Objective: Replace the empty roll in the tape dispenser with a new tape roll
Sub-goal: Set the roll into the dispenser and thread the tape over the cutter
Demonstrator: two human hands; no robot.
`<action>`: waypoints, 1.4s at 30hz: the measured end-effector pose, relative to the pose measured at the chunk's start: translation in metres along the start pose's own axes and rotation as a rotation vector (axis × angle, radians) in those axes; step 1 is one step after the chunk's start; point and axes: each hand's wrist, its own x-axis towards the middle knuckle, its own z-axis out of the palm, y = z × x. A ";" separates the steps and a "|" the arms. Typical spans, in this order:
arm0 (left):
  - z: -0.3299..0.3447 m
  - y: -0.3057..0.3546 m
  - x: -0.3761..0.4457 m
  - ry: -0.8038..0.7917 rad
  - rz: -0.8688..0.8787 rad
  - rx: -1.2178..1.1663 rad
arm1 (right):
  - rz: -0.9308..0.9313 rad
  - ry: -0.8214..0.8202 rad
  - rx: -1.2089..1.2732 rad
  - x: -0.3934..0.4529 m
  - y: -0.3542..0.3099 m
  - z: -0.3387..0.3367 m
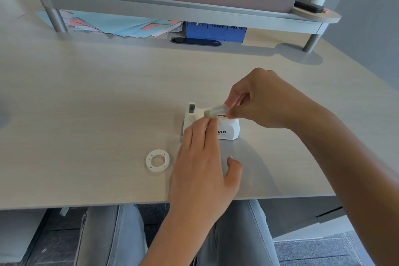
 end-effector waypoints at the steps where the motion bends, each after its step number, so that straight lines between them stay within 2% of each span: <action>1: -0.001 0.000 0.000 0.008 0.002 -0.019 | -0.001 0.010 0.019 -0.001 0.001 0.002; 4: -0.006 0.003 0.003 0.063 -0.032 -0.121 | 0.017 0.061 0.185 -0.009 0.009 0.011; 8: -0.017 0.011 0.030 0.230 -0.133 -0.282 | 0.032 0.149 0.469 -0.019 0.024 0.026; 11: -0.024 0.017 0.053 0.215 -0.215 -0.234 | 0.008 0.182 0.634 -0.023 0.032 0.031; 15: -0.023 0.021 0.066 0.169 -0.279 -0.163 | -0.045 0.188 0.731 -0.025 0.040 0.035; 20: -0.019 0.030 0.067 0.208 -0.278 -0.085 | -0.098 0.219 0.776 -0.022 0.046 0.040; 26: -0.015 0.043 0.071 0.230 -0.263 0.243 | -0.126 0.232 0.786 -0.020 0.049 0.045; 32: -0.017 0.051 0.074 0.211 -0.248 0.347 | -0.116 0.225 0.800 -0.020 0.051 0.045; 37: -0.020 0.051 0.077 0.154 -0.241 0.360 | -0.092 0.207 0.795 -0.021 0.049 0.045; 42: -0.035 0.043 0.091 0.026 -0.276 0.265 | -0.079 0.195 0.686 -0.023 0.041 0.044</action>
